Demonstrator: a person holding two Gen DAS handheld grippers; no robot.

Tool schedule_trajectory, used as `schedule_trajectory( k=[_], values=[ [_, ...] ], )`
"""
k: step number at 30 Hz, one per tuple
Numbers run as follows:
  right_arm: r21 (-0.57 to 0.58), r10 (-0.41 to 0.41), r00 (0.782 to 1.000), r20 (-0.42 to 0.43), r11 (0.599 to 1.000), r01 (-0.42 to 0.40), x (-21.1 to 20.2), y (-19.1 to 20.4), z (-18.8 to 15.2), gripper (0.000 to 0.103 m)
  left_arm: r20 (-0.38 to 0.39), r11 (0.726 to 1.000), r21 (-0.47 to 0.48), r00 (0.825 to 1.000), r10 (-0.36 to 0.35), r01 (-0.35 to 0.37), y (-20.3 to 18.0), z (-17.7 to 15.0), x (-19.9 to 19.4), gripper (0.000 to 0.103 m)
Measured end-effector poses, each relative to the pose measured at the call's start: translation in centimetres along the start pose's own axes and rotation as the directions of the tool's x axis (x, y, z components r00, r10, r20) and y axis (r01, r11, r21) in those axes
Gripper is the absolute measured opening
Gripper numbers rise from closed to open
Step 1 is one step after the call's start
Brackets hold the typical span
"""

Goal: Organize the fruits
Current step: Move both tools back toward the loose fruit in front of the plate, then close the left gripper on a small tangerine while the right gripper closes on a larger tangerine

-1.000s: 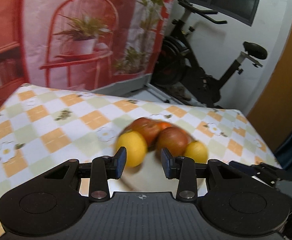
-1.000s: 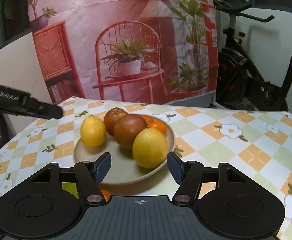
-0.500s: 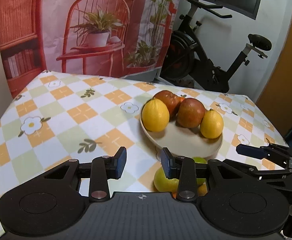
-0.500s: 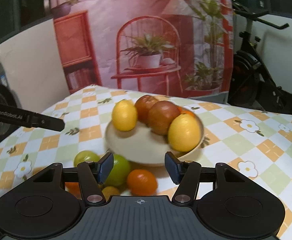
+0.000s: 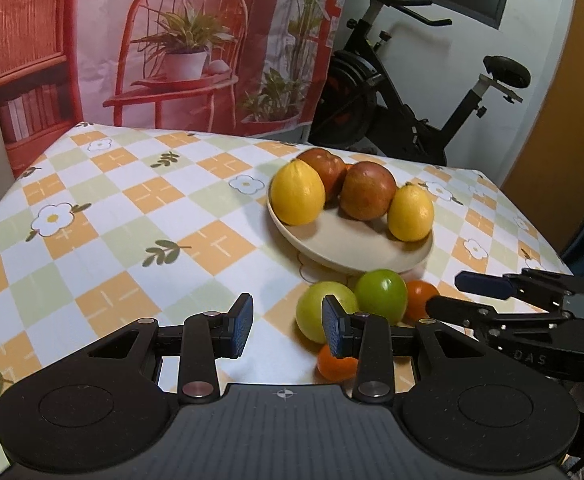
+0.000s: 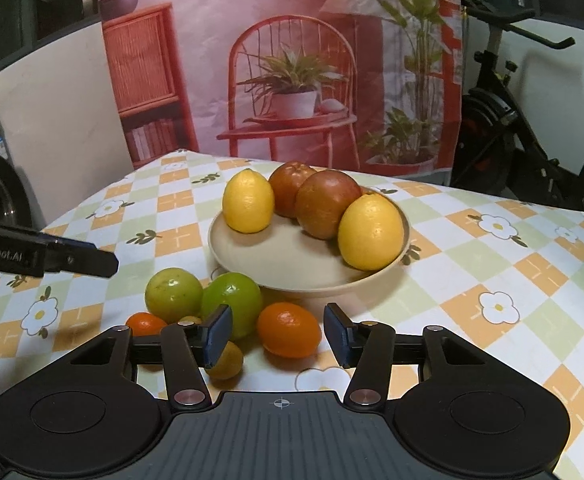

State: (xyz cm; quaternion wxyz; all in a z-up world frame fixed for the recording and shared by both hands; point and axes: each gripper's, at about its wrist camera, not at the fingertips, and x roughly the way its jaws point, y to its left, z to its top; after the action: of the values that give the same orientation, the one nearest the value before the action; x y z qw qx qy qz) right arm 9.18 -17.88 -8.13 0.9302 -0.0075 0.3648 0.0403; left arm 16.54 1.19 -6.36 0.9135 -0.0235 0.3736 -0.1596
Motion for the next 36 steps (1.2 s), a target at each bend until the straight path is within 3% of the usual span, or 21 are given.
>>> schedule_trajectory(
  k=[20, 36],
  values=[
    [-0.011, 0.021, 1.000, -0.006, 1.000, -0.021, 2.6, -1.5, -0.8, 0.041, -0.019, 0.999, 0.041, 1.000, -0.021, 0.022, -1.8, -1.0, 0.4, 0.040],
    [-0.016, 0.051, 0.999, 0.013, 0.999, -0.051, 2.1, -1.8, -1.8, 0.037, -0.077, 0.999, 0.036, 0.996, -0.033, 0.036, -2.6, -1.4, 1.3, 0.044]
  ],
)
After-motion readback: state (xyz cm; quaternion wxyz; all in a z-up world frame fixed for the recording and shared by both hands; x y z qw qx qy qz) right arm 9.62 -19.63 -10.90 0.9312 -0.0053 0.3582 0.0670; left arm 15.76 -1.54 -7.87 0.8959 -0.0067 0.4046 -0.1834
